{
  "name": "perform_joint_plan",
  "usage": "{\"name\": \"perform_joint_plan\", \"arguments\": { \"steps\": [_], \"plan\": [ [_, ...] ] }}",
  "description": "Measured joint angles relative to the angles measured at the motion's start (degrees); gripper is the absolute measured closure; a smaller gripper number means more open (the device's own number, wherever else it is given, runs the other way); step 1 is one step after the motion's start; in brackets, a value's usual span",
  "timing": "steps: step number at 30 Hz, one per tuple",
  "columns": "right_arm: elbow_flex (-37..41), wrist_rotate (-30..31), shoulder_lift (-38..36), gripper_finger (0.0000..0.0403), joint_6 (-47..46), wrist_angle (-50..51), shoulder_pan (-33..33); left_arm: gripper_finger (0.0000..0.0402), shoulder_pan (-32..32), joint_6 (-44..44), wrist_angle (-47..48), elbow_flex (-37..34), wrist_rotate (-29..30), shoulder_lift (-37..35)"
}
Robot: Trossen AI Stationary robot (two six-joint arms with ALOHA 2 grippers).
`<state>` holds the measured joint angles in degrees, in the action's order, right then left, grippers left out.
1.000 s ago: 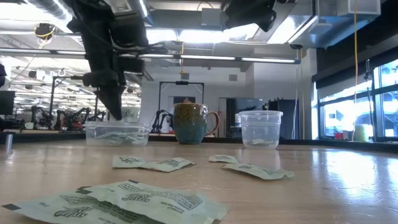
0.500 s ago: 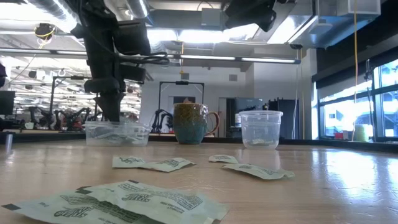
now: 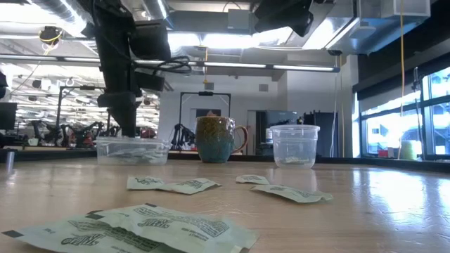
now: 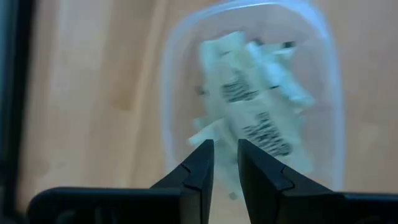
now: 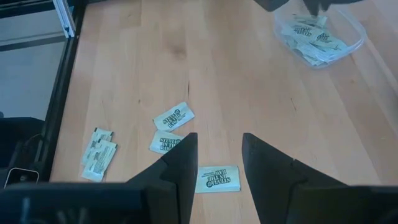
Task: Pick and place Stevia / Truvia into bins
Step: Put the light green stevia packet into the left transparent container
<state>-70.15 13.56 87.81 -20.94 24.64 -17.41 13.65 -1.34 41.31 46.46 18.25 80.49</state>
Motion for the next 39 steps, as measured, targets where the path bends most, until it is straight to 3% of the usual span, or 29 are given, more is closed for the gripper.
{"name": "perform_joint_plan", "arguments": {
  "steps": [4, 8, 21, 30, 34, 39],
  "plan": [
    [0.0, 0.0, 0.0, 0.0274, 0.0, 0.0, 0.0, 0.0334, -0.1, 0.0, 3.7, 2.9, 2.2, 0.0],
    [0.1, 0.0, 0.0, 0.0274, 0.0, 0.4, 0.0, 0.0334, -1.4, 0.9, 3.8, 5.4, -0.6, 0.0],
    [0.2, 0.0, 0.0, 0.0274, -4.9, 9.8, 0.0, 0.0338, -15.3, 5.1, -11.4, 6.4, -27.3, 0.0],
    [0.6, 0.6, 3.2, 0.0274, -4.1, 9.1, -0.7, 0.0342, -27.4, 9.3, -16.7, 6.3, -25.4, 3.4],
    [5.5, 0.3, 3.6, 0.0274, -1.2, -0.8, -1.9, 0.0340, -30.6, 8.7, -22.2, 6.3, -25.3, 7.6],
    [13.0, 0.3, 3.4, 0.0274, -1.1, -14.1, -2.6, 0.0339, -32.5, 8.7, -25.9, 6.3, -19.6, 12.3]
  ]
}}
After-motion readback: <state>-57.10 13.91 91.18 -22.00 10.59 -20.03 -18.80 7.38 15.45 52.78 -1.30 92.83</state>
